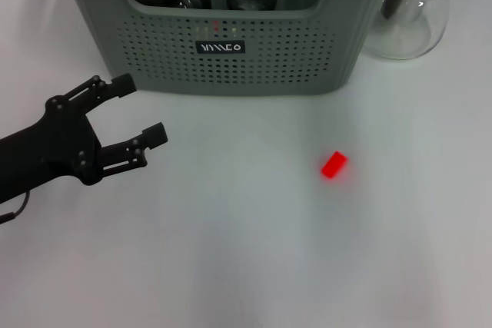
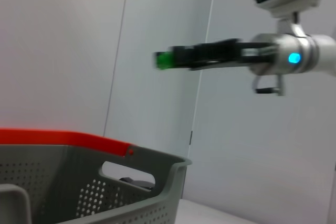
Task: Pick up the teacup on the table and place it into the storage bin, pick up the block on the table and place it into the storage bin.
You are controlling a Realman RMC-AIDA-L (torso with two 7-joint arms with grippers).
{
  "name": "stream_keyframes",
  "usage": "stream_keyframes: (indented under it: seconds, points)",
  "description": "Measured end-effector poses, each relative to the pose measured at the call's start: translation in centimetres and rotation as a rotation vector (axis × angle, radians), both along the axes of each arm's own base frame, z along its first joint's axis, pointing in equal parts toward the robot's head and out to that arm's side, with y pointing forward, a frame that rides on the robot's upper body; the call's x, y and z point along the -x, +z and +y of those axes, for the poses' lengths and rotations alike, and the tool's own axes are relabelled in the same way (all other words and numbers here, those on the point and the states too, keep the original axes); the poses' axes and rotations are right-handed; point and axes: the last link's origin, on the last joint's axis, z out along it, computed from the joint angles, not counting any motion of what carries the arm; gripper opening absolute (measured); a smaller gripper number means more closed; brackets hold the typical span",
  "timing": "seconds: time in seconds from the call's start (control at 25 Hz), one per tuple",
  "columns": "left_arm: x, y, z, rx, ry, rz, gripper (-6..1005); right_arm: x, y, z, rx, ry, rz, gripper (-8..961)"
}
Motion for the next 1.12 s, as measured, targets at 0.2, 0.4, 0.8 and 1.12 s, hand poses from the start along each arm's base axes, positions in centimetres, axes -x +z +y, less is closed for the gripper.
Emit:
stream_keyframes:
  seconds: [0.2, 0.4, 0.8, 1.12]
  points:
    - [0.0, -0.1, 0.1, 0.003, 0.003, -0.007, 917, 2.6, -4.3, 4.5, 0.033, -0.113, -0.122, 499]
    - [-0.1, -0.2, 0.1, 0.005, 0.002, -0.010, 917, 3.4, -9.3, 7.7, 0.015, -0.213, -0.289, 512]
    - [-0.1, -0.2, 0.0, 0.003, 0.003, -0.017, 917, 3.4, -11.8, 7.6, 0.012, -0.189, -0.390, 539]
    - [0.2, 0.1, -0.2, -0.013, 0.017, -0.023, 917, 3.0, -3.1, 3.5, -0.036, -0.077, -0.106, 677]
